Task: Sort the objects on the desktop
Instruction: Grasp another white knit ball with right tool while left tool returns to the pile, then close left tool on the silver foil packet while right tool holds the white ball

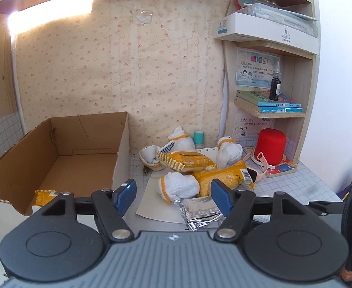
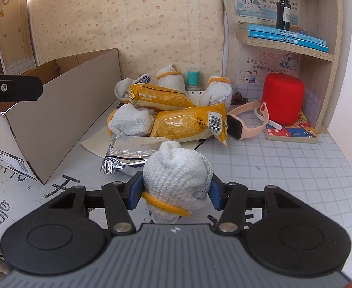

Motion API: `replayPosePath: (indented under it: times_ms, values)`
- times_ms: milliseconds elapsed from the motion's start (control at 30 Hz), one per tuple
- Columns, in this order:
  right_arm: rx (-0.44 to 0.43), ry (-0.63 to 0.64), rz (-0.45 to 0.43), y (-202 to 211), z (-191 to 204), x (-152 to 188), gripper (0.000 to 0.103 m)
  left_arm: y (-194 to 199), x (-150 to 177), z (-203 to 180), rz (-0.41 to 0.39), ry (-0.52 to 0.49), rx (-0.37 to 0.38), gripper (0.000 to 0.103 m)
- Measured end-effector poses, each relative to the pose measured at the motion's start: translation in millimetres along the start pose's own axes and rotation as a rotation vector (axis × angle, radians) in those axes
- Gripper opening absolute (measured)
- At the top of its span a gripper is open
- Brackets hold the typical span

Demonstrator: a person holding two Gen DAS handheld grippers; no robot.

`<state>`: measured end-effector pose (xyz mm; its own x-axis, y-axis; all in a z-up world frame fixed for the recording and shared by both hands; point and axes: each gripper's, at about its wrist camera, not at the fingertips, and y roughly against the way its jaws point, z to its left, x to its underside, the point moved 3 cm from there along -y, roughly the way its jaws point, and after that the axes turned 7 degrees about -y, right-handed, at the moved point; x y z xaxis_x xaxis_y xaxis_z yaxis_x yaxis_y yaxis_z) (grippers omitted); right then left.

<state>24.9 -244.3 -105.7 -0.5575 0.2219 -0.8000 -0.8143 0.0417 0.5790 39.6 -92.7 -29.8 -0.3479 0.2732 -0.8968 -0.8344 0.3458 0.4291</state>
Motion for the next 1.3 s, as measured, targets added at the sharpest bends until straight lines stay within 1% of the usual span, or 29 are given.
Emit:
replayPosePath:
  times_ms: [133, 167, 233, 433, 500, 667, 833, 1033, 1100, 1200, 1300]
  values:
    - [0.024, -0.013, -0.021, 9.1, -13.5, -1.5, 0.054, -16.7, 5.7, -22.3, 0.027, -0.016, 0.049, 0.075]
    - [0.030, -0.016, -0.026, 11.6, -16.9, -1.9, 0.054, -21.0, 6.7, -28.5, 0.029, -0.025, 0.047, 0.076]
    - [0.049, -0.021, -0.036, 16.2, -24.3, -3.0, 0.054, -29.7, 8.6, -38.1, 0.030, -0.043, 0.039, 0.086]
    - [0.079, -0.045, -0.053, 23.4, -45.6, -6.3, 0.054, -61.5, 11.7, -44.7, 0.076, -0.003, 0.033, 0.091]
    - [0.080, -0.053, -0.055, 23.7, -49.8, -6.5, 0.054, -71.9, 12.2, -48.1, 0.098, -0.004, 0.030, 0.092]
    - [0.073, -0.065, -0.063, 24.4, -55.4, -7.4, 0.054, -90.4, 17.6, -57.0, 0.142, -0.013, -0.020, 0.093]
    - [0.065, -0.071, -0.072, 25.2, -58.4, -9.4, 0.054, -107.1, 22.7, -63.4, 0.170, -0.029, -0.052, 0.094]
    - [0.055, -0.077, -0.078, 25.7, -59.4, -10.6, 0.054, -127.3, 32.3, -63.1, 0.222, -0.019, -0.086, 0.094]
    - [0.053, -0.078, -0.081, 26.1, -59.9, -11.4, 0.054, -133.3, 35.7, -61.8, 0.229, -0.016, -0.098, 0.094]
    - [0.049, -0.082, -0.084, 26.6, -60.6, -12.2, 0.054, -139.1, 38.0, -57.6, 0.238, 0.016, -0.079, 0.094]
    - [0.051, -0.086, -0.084, 26.3, -61.9, -12.3, 0.054, -140.4, 38.8, -56.0, 0.226, 0.032, -0.061, 0.088]
